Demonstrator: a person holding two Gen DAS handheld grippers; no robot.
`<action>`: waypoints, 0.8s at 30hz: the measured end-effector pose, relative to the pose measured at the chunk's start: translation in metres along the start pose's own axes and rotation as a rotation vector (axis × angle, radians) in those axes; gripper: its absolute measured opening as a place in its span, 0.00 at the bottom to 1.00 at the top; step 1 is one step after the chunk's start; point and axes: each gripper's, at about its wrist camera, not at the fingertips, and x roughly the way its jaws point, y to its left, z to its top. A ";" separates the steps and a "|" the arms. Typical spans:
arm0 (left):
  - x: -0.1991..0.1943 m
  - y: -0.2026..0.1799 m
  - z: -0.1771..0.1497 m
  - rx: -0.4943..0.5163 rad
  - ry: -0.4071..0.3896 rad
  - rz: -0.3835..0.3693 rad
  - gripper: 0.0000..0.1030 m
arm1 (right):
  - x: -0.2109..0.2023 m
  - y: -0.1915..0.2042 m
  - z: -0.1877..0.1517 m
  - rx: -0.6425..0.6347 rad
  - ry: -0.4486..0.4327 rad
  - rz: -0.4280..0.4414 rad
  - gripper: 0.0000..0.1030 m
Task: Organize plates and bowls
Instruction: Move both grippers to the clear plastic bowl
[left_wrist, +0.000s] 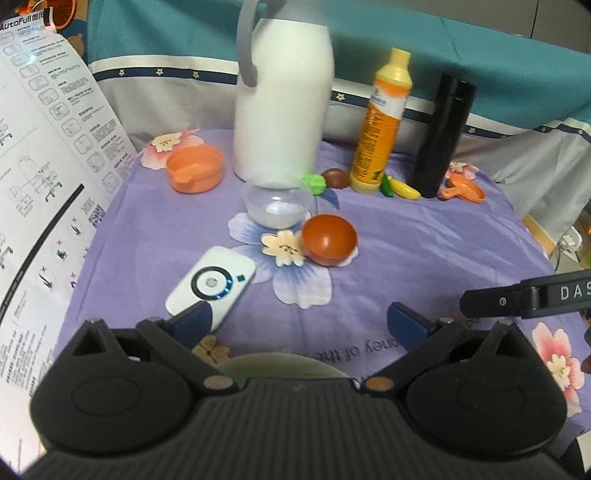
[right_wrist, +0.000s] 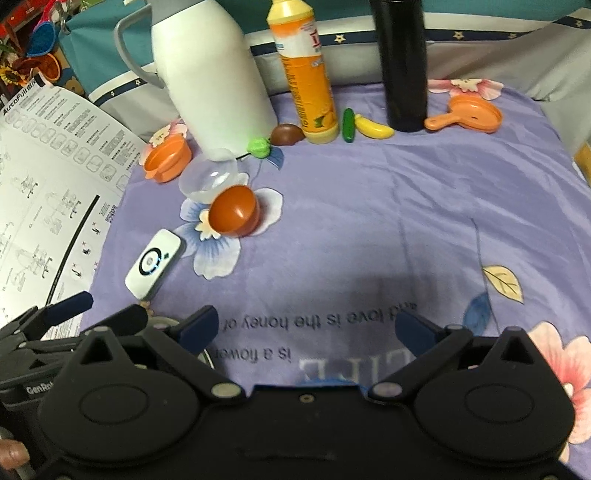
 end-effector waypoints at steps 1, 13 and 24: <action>0.002 0.001 0.002 0.004 0.002 0.005 1.00 | 0.003 0.001 0.002 0.002 0.001 0.005 1.00; 0.034 0.013 0.024 0.021 0.026 0.047 1.00 | 0.038 0.017 0.034 0.015 0.018 0.046 1.00; 0.069 0.035 0.054 0.002 0.024 0.088 1.00 | 0.074 0.035 0.076 0.033 0.004 0.080 1.00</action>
